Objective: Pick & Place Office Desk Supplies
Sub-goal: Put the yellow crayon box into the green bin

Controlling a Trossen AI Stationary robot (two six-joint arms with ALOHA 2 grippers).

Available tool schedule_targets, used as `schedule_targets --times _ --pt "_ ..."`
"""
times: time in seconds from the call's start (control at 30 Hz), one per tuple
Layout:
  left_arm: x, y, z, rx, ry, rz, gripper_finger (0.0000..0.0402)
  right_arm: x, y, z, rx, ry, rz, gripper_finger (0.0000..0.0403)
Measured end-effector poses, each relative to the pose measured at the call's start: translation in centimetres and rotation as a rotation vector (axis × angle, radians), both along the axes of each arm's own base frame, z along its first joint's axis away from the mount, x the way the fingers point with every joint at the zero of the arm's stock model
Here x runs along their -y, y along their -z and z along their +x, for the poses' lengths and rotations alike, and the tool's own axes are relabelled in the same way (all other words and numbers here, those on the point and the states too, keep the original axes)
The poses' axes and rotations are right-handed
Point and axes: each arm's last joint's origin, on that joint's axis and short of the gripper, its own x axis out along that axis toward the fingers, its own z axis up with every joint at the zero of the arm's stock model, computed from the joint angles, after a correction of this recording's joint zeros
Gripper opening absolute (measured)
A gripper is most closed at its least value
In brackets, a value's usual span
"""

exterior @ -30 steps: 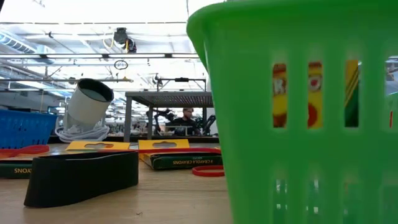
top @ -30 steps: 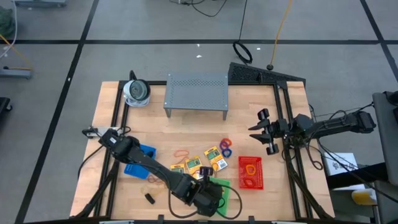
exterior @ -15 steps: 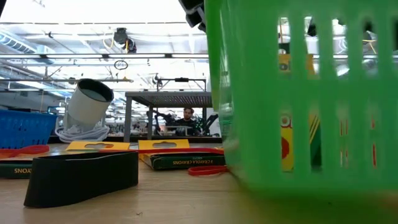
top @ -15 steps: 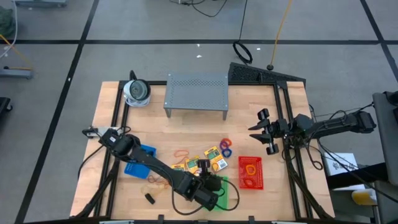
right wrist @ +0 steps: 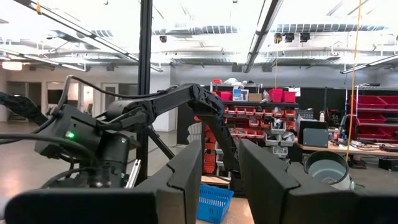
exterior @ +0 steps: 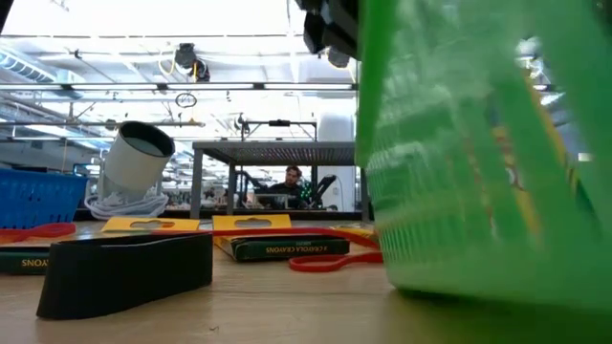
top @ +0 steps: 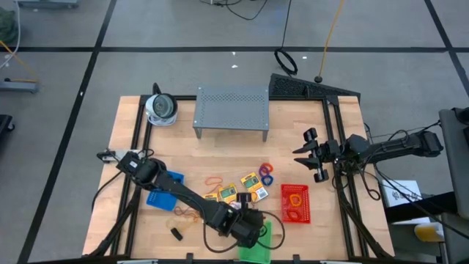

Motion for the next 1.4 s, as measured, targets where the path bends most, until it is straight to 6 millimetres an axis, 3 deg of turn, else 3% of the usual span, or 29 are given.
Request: schedule_targets --times 0.6,0.97,1.4 --pt "0.3 -1.0 0.1 0.027 0.026 0.03 0.0003 0.0 0.0 0.0 -0.001 0.0 0.0 0.01" --pt "-0.5 -4.2 -0.6 0.094 0.005 0.081 0.0003 0.0 0.1 0.0 -0.009 0.0 -0.001 0.01" --pt "-0.2 -4.2 -0.7 0.094 0.008 0.048 0.0003 0.0 0.1 0.0 -0.009 0.0 -0.001 0.01"
